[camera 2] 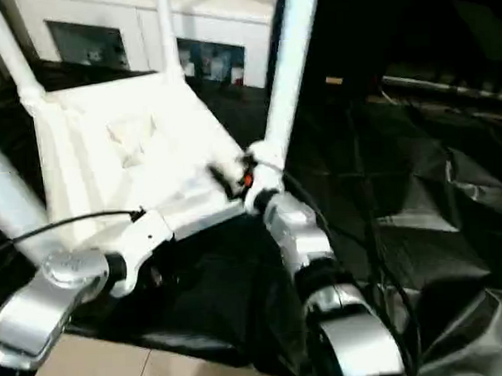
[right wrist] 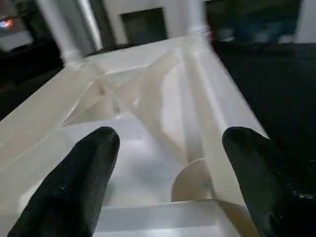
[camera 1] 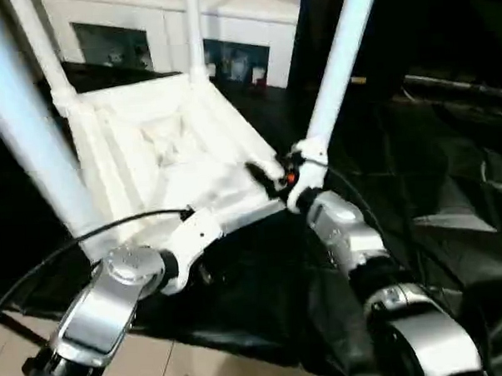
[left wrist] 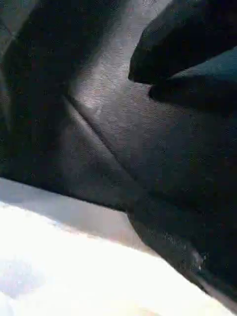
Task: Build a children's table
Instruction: Rotate table base
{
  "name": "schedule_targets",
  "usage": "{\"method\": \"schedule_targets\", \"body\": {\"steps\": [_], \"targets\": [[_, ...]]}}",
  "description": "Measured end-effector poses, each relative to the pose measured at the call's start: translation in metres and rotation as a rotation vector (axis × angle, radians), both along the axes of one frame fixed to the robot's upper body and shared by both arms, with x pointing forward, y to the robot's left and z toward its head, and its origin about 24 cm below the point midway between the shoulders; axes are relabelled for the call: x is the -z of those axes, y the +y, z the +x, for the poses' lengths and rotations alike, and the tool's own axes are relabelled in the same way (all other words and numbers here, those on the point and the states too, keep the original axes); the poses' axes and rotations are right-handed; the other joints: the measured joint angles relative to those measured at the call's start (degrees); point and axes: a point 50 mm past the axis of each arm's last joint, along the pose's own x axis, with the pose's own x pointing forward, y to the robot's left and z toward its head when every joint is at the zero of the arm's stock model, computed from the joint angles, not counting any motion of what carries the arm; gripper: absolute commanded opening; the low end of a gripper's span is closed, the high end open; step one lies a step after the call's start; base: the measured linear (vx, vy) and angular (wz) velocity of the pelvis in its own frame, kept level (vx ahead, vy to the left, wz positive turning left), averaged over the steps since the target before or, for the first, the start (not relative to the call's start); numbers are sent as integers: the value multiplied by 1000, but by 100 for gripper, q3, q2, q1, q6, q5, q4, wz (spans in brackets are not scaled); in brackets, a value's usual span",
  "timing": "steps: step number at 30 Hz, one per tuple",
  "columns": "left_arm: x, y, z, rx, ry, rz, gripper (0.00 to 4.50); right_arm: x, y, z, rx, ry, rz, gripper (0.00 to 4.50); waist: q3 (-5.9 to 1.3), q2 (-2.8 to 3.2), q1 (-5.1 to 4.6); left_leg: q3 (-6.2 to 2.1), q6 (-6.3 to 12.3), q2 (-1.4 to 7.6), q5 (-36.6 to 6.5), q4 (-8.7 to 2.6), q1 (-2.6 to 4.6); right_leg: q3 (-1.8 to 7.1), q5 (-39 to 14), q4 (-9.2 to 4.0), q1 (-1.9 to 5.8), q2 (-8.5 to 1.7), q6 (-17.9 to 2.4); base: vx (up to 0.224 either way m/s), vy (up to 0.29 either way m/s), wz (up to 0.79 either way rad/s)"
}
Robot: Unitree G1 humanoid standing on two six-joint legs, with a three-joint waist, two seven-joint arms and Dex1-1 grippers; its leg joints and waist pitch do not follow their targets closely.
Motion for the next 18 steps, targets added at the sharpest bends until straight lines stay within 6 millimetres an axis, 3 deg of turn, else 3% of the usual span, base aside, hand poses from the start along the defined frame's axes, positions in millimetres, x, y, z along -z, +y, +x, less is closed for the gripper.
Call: {"method": "schedule_targets", "body": {"steps": [5,13,18], "targets": [[4,4,-5,-14,21,15,444,-1,-15,8,143,8,16,378,-2,-4,8,0,0,0,0,2,-3,1,0,0,2,0,1,0,0,0],[3,1,-5,-1,8,9,444,0,-18,11,183,7,-3,378,-2,-6,10,-1,0,0,0,8,-6,0,0,3,3,0,1,0,0,0],[5,2,-9,35,-25,-5,444,-1,-39,15,260,2,-12,378,-1,-10,109,-1,1,0,0,9,-20,4,-2,3,5,0,4,0,0,0]]}}
